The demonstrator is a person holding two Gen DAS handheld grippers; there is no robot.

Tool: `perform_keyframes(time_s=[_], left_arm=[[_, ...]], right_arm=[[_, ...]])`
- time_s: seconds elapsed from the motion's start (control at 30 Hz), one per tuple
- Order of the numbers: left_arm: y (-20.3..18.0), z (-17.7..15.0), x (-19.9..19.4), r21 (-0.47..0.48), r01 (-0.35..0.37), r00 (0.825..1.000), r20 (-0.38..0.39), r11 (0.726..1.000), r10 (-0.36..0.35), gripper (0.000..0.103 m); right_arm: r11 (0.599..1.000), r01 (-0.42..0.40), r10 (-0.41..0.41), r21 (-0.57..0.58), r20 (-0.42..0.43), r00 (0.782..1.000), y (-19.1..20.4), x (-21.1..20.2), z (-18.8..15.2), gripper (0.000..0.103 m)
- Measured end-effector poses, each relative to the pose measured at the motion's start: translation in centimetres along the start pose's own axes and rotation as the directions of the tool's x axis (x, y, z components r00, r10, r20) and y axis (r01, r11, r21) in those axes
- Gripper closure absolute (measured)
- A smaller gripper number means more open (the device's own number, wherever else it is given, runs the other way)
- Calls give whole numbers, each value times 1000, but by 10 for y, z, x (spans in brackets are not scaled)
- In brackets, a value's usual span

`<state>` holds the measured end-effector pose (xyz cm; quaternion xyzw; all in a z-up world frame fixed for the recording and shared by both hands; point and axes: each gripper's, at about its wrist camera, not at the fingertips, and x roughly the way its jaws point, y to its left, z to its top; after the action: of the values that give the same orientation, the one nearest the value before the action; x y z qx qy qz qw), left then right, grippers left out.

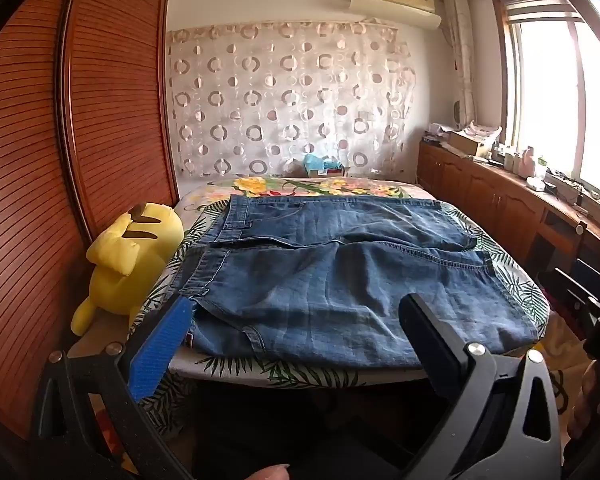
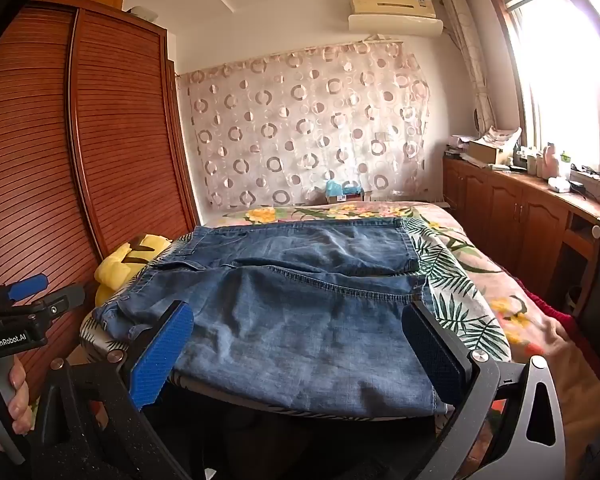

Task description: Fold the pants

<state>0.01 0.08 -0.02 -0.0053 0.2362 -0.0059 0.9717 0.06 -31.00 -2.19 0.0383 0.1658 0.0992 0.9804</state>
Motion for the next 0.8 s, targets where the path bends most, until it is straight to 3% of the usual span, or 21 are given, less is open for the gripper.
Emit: perform_keyframes(time_s=[0.8], left_arm=[[-4,-1,-1,10,3,1000,4,1000,-3,0]], right_arm=[[1000,3,-3,4,-2,1000,-2,-2,-1,0]])
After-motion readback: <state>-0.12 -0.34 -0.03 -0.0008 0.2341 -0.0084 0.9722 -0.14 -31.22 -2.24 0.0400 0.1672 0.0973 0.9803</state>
